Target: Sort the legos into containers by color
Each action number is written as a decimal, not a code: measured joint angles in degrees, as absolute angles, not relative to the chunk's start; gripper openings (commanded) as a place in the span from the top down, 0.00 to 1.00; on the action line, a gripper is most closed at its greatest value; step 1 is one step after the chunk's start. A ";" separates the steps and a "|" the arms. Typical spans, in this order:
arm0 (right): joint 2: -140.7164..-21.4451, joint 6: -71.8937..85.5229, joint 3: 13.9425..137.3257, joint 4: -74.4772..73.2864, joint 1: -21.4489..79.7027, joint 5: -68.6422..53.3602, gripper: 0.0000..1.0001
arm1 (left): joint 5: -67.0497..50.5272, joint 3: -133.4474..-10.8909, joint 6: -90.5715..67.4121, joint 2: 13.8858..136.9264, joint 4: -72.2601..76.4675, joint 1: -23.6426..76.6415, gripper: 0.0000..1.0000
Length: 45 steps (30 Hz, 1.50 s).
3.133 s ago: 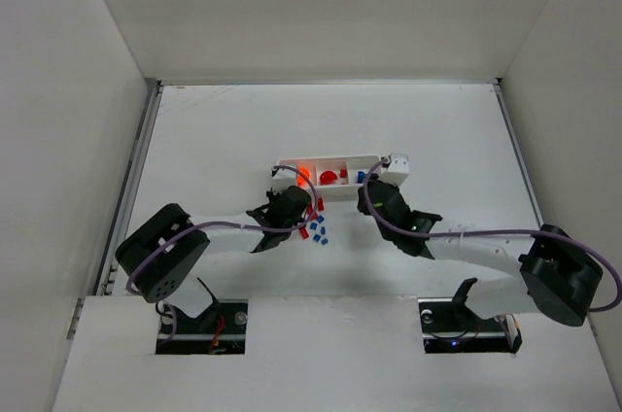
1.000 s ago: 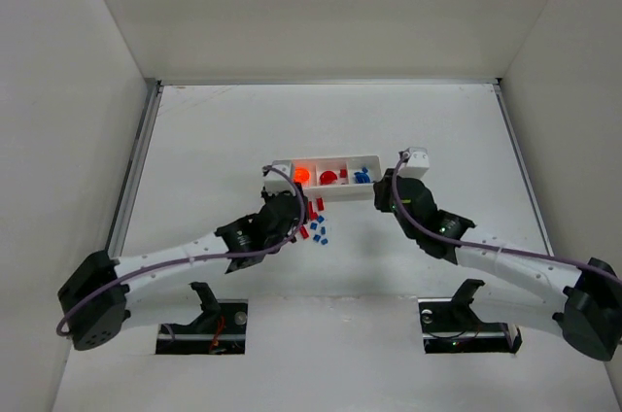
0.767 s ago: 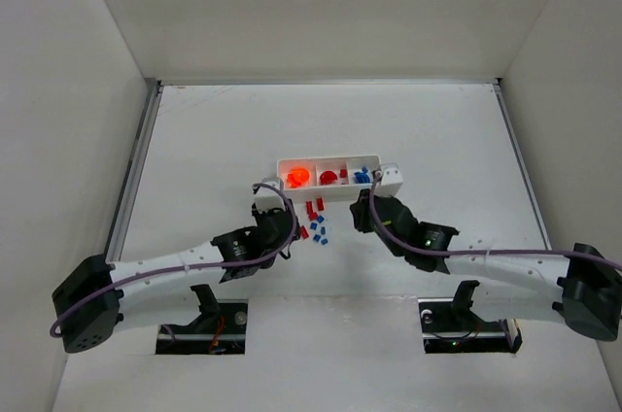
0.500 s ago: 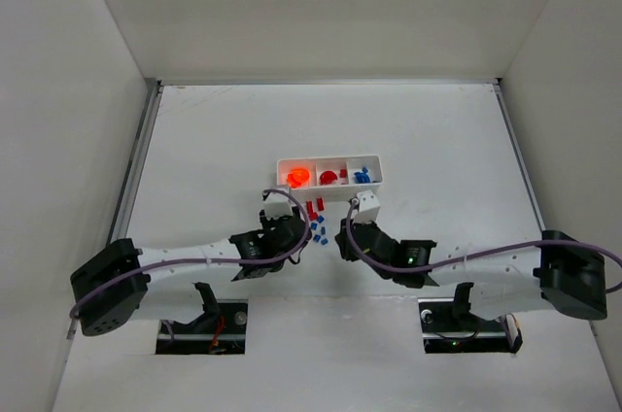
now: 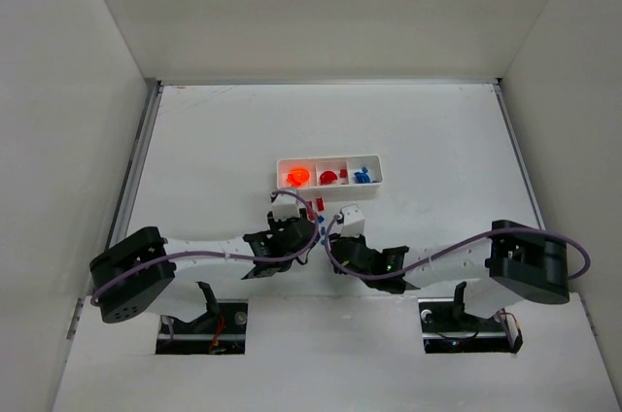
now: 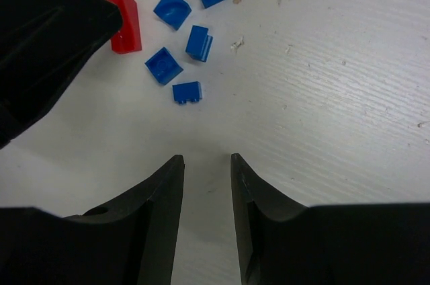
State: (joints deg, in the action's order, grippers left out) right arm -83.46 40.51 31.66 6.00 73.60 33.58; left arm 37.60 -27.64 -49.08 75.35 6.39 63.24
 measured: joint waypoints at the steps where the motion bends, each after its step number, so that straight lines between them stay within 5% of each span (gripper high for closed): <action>1: -83.99 40.51 31.66 6.17 73.60 33.58 0.60 | 37.60 -27.64 -49.08 75.53 6.57 63.24 0.60; 10: -85.95 40.47 32.16 8.29 73.54 33.63 0.60 | 37.52 -28.05 -48.95 79.77 8.38 62.92 0.64; 20: -89.32 39.44 33.12 13.58 71.77 33.74 0.61 | 37.60 -28.77 -48.69 81.58 10.90 62.41 0.85; 37: -93.10 38.59 34.72 18.65 70.94 34.11 0.76 | 37.30 -25.82 -47.86 73.73 10.46 61.01 0.88; 45: -84.55 38.59 31.62 17.17 70.94 35.83 0.77 | 37.08 -23.81 -47.66 69.30 9.21 60.58 0.88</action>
